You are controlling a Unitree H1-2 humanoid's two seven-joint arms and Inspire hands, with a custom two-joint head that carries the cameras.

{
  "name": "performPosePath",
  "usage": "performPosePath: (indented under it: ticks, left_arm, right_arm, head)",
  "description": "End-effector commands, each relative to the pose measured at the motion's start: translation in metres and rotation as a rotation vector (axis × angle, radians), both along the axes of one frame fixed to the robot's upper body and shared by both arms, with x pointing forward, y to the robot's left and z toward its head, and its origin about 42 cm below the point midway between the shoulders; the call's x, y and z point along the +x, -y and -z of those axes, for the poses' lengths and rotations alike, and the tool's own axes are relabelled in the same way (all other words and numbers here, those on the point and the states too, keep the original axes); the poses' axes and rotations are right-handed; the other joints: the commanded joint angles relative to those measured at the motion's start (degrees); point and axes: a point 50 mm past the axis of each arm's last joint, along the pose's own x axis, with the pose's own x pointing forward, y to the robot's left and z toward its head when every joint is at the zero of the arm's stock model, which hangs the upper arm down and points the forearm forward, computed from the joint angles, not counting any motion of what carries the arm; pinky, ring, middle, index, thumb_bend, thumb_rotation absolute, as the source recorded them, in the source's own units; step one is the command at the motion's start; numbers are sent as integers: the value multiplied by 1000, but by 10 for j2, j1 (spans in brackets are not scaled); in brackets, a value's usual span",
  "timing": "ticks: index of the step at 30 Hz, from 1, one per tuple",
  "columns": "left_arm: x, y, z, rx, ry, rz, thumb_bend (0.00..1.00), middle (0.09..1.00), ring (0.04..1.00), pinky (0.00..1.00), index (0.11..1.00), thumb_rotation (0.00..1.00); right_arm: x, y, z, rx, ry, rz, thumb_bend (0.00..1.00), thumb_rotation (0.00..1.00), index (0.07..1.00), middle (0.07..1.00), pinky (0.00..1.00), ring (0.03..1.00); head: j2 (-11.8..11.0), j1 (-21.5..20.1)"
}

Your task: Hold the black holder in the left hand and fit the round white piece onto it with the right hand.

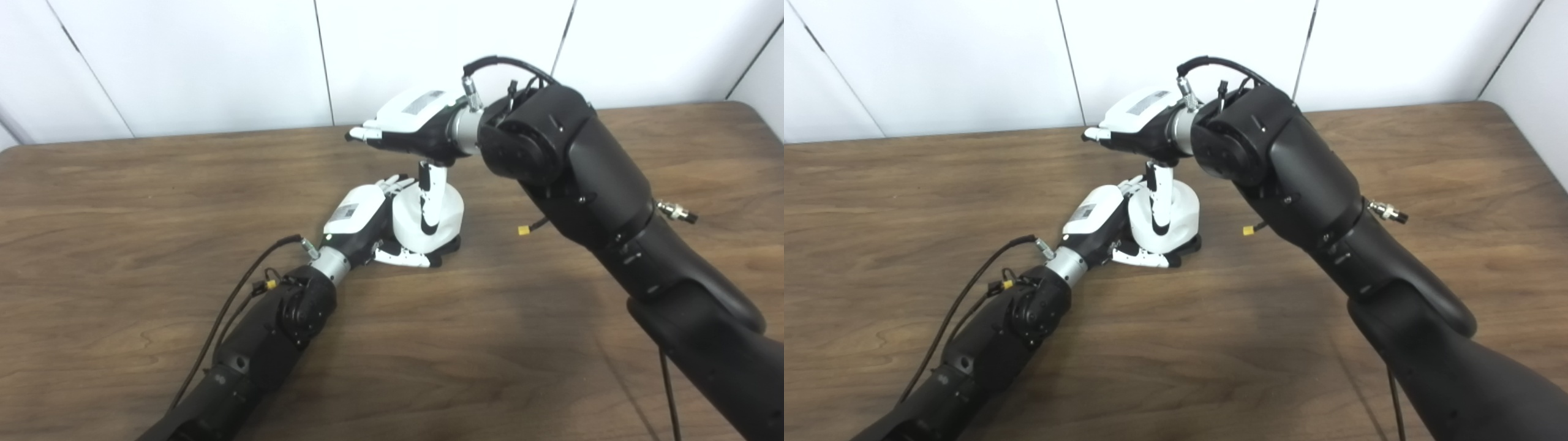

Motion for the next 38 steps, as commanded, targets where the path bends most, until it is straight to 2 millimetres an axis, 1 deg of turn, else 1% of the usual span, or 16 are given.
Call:
performPosePath:
  ticks: [1, 7, 10, 12, 13, 16, 18, 19, 21, 22, 24, 27, 31, 34, 35, 38]
  left_arm:
    - [-26, -2, 50, 148, -191, 40, 525, 905, 960, 895, 481, 61]
    - [-27, -3, 50, 150, -192, 43, 525, 903, 956, 895, 481, 61]
    - [-27, -3, 50, 140, -193, 40, 525, 905, 951, 927, 481, 61]
    - [-27, -3, 50, 135, -191, 38, 525, 904, 949, 941, 481, 60]
    - [-27, -3, 50, 135, -193, 37, 525, 903, 949, 943, 481, 60]
    - [-26, -3, 51, 129, -199, 35, 525, 905, 955, 946, 481, 60]
    - [-25, -4, 51, 124, -202, 34, 524, 905, 964, 959, 481, 60]
    - [-25, -4, 51, 123, -202, 31, 524, 906, 966, 961, 481, 60]
    - [-25, -4, 51, 123, -201, 28, 524, 900, 963, 951, 480, 61]
    - [-25, -5, 51, 121, -203, 28, 524, 900, 963, 949, 480, 61]
    - [-25, -6, 52, 120, -207, 27, 524, 896, 966, 953, 481, 60]
    - [-25, -7, 53, 113, -212, 25, 524, 895, 969, 962, 481, 59]
    - [-26, -9, 53, 107, -205, 27, 524, 895, 966, 950, 480, 60]
    - [-27, -10, 53, 113, -201, 24, 524, 894, 964, 945, 480, 59]
    - [-27, -10, 53, 112, -202, 22, 524, 894, 962, 941, 480, 59]
    - [-28, -12, 53, 102, -210, 24, 524, 899, 963, 950, 480, 59]
  right_arm:
    - [0, 1, -37, 22, 83, -2, 1000, 272, 1000, 1000, 854, 1000]
    - [1, 4, -44, 29, 19, 18, 1000, 236, 1000, 1000, 836, 1000]
    - [0, 6, -55, 13, -47, 40, 1000, 229, 1000, 1000, 766, 1000]
    - [-1, 8, -65, 6, -75, 45, 1000, 219, 1000, 1000, 672, 983]
    - [0, 12, -72, 3, -96, 38, 1000, 218, 1000, 1000, 657, 979]
    - [3, 26, -89, 6, -142, 19, 1000, 180, 1000, 1000, 681, 971]
    - [4, 36, -96, 48, -154, 21, 1000, 158, 1000, 1000, 663, 923]
    - [3, 47, -98, 115, -134, 31, 1000, 145, 967, 966, 646, 872]
    - [0, 66, -98, 242, -62, 53, 979, 127, 841, 814, 587, 744]
    - [0, 74, -96, 295, -24, 65, 973, 124, 817, 786, 576, 721]
    - [0, 89, -91, 374, 39, 82, 915, 119, 767, 742, 583, 692]
    - [0, 112, -79, 492, 110, 112, 820, 80, 724, 749, 595, 712]
    - [-1, 140, -51, 654, 190, 173, 759, 31, 693, 732, 553, 668]
    - [-4, 153, -27, 812, 227, 243, 759, 4, 662, 695, 499, 607]
    - [-5, 157, -21, 844, 233, 264, 758, 4, 657, 685, 492, 597]
    - [-10, 166, 0, 952, 218, 366, 746, 87, 667, 678, 496, 598]
  head:
    - [2, -1]
    - [1, -1]
    - [0, -2]
    - [0, -2]
    - [-3, -5]
    - [-6, -8]
    - [-6, -8]
    - [-9, -8]
    - [-11, -8]
    - [-12, -8]
    - [-14, -9]
    - [-16, -10]
    - [-16, -10]
    - [-16, -10]
    - [-16, -11]
    - [-17, -13]
